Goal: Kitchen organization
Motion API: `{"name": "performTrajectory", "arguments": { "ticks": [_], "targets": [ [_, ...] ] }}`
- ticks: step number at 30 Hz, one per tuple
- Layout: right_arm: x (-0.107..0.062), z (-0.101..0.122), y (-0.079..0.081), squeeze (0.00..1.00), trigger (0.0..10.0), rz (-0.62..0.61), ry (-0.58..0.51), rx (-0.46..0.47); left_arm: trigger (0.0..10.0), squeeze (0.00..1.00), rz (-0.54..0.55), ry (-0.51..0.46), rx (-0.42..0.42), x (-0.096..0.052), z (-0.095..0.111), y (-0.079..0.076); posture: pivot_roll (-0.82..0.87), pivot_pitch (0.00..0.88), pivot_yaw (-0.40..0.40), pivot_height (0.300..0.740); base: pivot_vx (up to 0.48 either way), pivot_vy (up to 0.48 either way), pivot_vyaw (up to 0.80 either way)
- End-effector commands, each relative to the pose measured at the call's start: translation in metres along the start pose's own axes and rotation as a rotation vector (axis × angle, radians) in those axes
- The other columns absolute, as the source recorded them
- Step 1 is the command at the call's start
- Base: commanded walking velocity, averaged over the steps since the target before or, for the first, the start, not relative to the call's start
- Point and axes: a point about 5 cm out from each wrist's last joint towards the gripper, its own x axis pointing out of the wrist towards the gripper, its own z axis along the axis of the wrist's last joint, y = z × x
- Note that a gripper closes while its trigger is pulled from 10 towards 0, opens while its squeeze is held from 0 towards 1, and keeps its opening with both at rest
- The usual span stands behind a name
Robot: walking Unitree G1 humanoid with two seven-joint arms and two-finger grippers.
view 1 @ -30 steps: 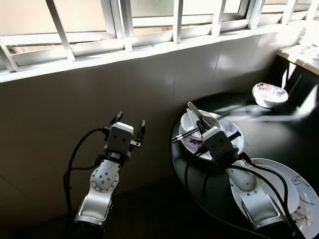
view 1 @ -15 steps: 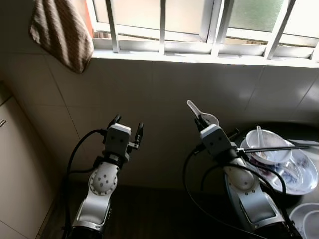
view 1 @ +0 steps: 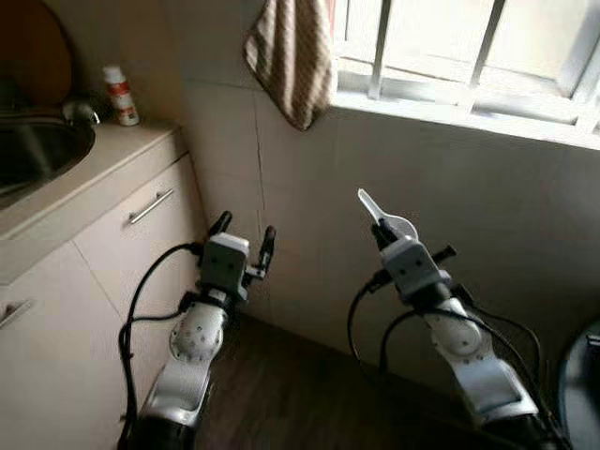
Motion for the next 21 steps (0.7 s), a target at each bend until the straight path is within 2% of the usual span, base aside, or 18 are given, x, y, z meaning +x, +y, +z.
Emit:
{"name": "performTrajectory", "arguments": {
  "ticks": [1, 9, 15, 19, 21],
  "targets": [
    [-0.0013, -0.0003, -0.0073, 0.00, 0.0, -0.015, 0.000, -0.022, 10.0, 0.00, -0.018, -0.027, -0.015, 0.0023, 0.0060, -0.0077, 0.06, 0.000, -0.027, 0.740, 0.000, 0.000, 0.80],
    [0.0005, 0.0017, -0.0073, 0.00, 0.0, -0.016, -0.014, -0.028, 10.0, 0.00, -0.012, -0.046, -0.016, 0.0028, 0.0091, -0.0061, 0.06, 0.000, -0.027, 0.740, 0.262, 0.301, 0.80],
    [0.0018, 0.0023, -0.0070, 0.00, 0.0, -0.008, -0.025, -0.032, 10.0, 0.00, -0.018, -0.069, -0.036, 0.0044, 0.0131, -0.0083, 0.07, 0.000, -0.026, 0.740, 0.000, 0.000, 0.80],
    [0.0021, 0.0020, -0.0086, 0.00, 0.0, -0.013, -0.023, -0.033, 10.0, 0.00, -0.037, -0.040, -0.042, 0.0049, 0.0105, -0.0104, 0.07, 0.000, -0.024, 0.740, 0.000, 0.000, 0.80],
    [0.0023, 0.0021, -0.0082, 0.00, 0.0, -0.015, -0.024, -0.033, 10.0, 0.00, -0.039, -0.028, -0.052, 0.0049, 0.0087, -0.0113, 0.07, 0.000, -0.023, 0.740, 0.000, 0.474, 0.80]
  ]
}}
